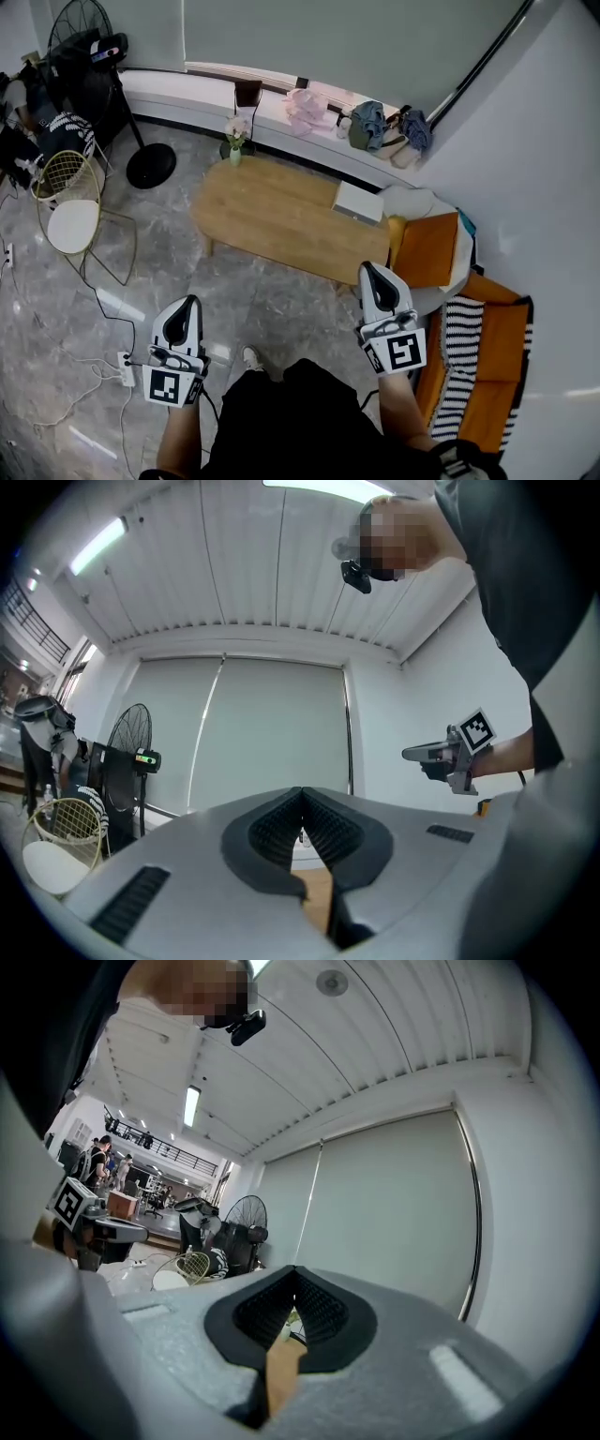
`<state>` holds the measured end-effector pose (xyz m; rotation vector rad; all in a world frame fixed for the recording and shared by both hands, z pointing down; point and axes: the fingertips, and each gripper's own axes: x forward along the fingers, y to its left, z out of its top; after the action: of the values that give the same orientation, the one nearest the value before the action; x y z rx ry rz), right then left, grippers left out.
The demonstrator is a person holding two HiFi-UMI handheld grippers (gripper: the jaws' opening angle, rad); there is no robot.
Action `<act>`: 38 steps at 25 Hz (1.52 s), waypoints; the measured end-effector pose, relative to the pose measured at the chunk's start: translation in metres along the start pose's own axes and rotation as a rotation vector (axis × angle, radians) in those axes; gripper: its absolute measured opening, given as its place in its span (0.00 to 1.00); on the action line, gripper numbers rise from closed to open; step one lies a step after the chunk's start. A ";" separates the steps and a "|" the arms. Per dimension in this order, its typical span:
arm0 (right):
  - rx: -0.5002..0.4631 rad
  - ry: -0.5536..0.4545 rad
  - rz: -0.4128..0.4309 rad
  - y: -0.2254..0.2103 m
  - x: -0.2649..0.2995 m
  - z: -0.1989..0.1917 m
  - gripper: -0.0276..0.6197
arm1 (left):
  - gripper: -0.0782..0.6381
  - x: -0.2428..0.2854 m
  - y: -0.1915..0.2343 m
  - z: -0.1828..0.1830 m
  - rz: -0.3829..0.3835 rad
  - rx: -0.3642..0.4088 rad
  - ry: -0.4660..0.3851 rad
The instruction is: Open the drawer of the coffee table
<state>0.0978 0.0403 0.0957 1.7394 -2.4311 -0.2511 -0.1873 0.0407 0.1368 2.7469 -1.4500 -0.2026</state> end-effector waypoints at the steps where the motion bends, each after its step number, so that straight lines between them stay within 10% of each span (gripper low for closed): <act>1: -0.004 0.004 -0.002 -0.001 0.003 0.000 0.05 | 0.12 0.004 0.002 -0.003 -0.002 -0.009 0.008; 23: 0.032 -0.014 0.179 -0.055 0.067 -0.035 0.05 | 0.12 0.069 -0.009 0.001 0.125 -0.007 -0.032; 28: 0.060 0.041 0.264 -0.042 0.088 -0.072 0.05 | 0.31 0.074 0.002 -0.042 0.136 -0.125 0.028; 38: 0.066 0.045 0.369 0.034 0.150 -0.148 0.05 | 0.37 0.080 0.064 -0.187 0.118 -0.398 0.101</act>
<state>0.0499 -0.0985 0.2498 1.2653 -2.6896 -0.0880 -0.1713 -0.0685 0.3193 2.3159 -1.3677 -0.3061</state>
